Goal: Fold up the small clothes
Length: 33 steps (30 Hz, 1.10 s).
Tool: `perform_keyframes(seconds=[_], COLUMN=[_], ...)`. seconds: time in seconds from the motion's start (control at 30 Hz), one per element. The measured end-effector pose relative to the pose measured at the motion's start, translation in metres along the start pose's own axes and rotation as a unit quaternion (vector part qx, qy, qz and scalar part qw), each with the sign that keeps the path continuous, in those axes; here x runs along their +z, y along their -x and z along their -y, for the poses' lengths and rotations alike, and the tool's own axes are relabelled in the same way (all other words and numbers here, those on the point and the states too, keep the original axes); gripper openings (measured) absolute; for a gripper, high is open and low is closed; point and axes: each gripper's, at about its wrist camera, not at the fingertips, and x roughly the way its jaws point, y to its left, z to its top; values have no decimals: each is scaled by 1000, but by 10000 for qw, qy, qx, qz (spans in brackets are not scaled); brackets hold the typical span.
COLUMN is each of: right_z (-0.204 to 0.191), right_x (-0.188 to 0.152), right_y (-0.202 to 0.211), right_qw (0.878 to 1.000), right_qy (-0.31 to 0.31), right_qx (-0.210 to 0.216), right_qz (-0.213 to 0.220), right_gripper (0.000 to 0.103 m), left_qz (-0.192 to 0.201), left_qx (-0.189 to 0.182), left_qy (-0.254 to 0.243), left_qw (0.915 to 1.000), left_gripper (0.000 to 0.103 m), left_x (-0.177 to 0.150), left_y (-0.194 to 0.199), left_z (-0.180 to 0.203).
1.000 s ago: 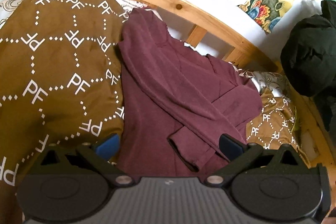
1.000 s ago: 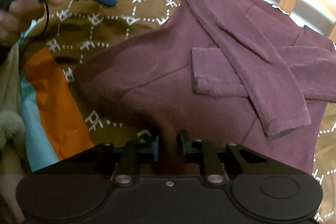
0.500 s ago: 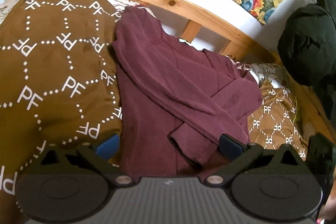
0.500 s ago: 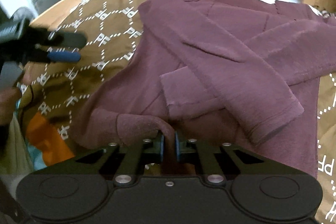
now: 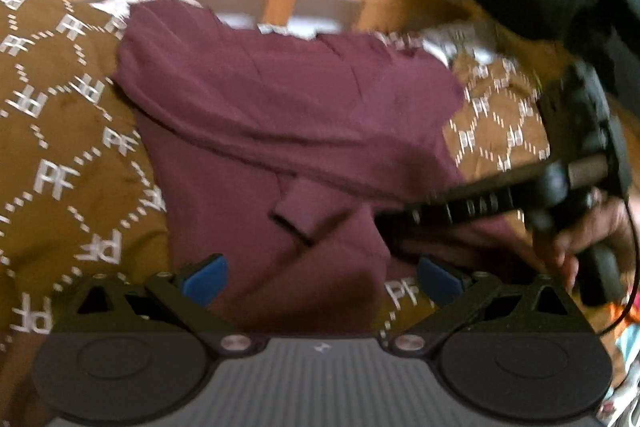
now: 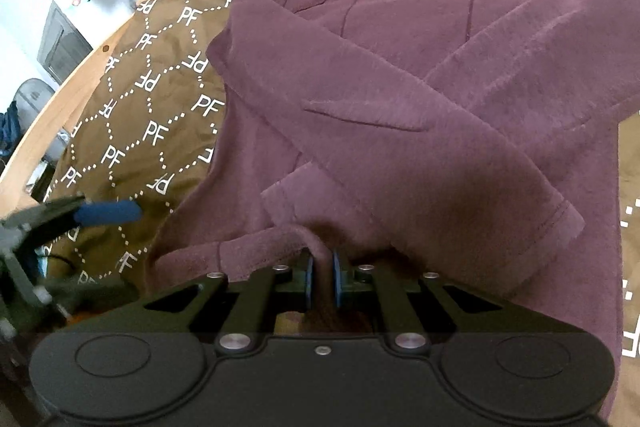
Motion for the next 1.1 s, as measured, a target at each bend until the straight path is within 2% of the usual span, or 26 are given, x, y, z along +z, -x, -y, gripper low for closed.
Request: perform_keyframes(seconds=[0.13,0.27,0.33,0.4,0.57,0.67,0.87,0.93,1.1], right_z=[2,3,4,4,4,1,-2,-1,-3], right_x=[2,4,4,5,5,5,8,10,11], right_y=[-3,-5,-6,-7,-8,-6,-2,0,0], right_qw=[10000,10000,10000,10000,10000,9998,9992,9991,9989], right_qy=[17,11,2,-11,9,168,290,276,292], right_qx=[22,37,55,70,69,-40,-130,-129,-125], right_qz=[-33,-39,-35,-34,-14,68,258,299,338], right_gripper=[10,10,10,10,10,10,10,10,10], left_qz=[-229,-107,-76,-105,-556,-643,-215,-101,169], left_qx=[129,727,1020,1224,1594,1521,1473,1479,1382], left_qy=[-541,-1379,-1654,-1718,-1238,-735,107,258,409], left_qw=[9982,9877,9809,9775,9778,9835,9888,9886,9894], left_gripper=[102,102,102,102,94,91,83,76,72], left_x=[-11,-23,-27,-29,-22,-15,-5,-1,5], left_y=[-17,-26,-31,-36,-47,-40,-13,-9,2], left_z=[21,44,51,54,39,23,-8,-15,-19])
